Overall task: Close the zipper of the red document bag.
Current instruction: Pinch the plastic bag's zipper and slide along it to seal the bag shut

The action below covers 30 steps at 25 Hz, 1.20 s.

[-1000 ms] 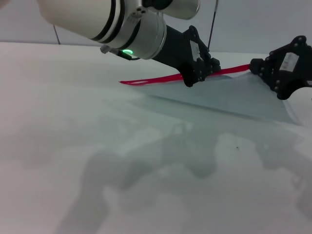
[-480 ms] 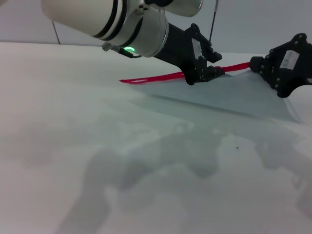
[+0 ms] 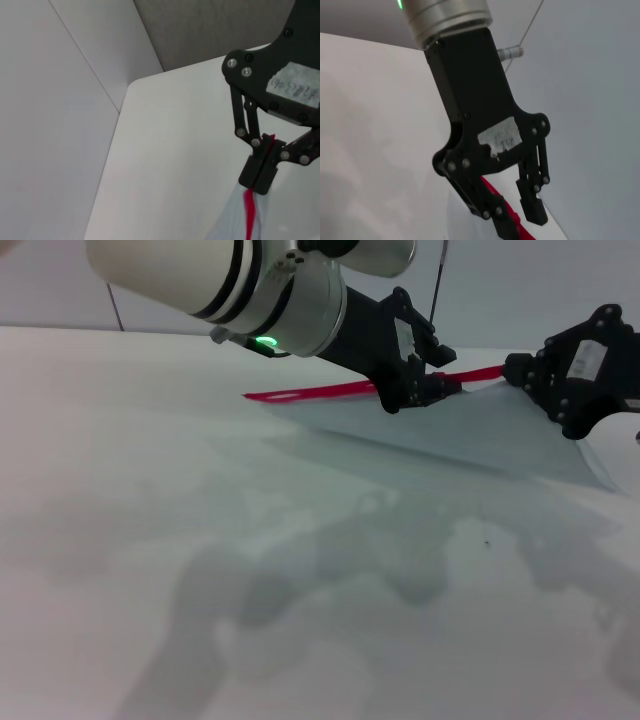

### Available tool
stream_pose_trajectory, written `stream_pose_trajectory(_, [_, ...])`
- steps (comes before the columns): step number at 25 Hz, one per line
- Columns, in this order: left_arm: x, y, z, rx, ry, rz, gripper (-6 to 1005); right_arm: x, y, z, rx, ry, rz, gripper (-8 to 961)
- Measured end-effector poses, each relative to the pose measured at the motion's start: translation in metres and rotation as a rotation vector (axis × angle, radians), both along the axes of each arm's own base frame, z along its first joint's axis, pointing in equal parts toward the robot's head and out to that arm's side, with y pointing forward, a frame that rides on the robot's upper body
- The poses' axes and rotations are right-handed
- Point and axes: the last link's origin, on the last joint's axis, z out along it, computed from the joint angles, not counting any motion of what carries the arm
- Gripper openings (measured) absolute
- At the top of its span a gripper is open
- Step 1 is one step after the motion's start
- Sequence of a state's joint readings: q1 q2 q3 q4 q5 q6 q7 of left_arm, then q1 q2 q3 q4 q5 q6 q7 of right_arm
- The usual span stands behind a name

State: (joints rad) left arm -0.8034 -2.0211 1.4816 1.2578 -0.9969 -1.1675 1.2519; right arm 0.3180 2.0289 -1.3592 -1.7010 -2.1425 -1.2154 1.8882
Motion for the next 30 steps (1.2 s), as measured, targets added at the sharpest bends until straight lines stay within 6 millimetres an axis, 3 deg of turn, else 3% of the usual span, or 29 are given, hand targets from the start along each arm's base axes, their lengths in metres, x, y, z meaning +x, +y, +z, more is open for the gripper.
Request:
stream_pose_trajectory(12, [0.0008, 0.0003, 0.0004, -0.001, -0.009, -0.005, 254, -0.0019, -0.0014, -0.0006, -0.004, 0.001, 0.006, 29])
stream_pose_trajectory(17, [0.0005, 0.0004, 0.0003, 0.000, -0.008, -0.002, 127, -0.0015, -0.0010, -0.0011, -0.006, 0.001, 0.004, 29])
stream_pose_trajectory(22, [0.0002, 0.0006, 0.0003, 0.001, -0.006, 0.001, 80, 0.0002, -0.0003, -0.0013, -0.006, -0.003, 0.000, 29])
stream_pose_trajectory(30, [-0.0030, 0.0008, 0.0007, 0.003, -0.009, 0.015, 74, 0.0057, 0.0019, -0.0003, 0.001, -0.004, -0.015, 30])
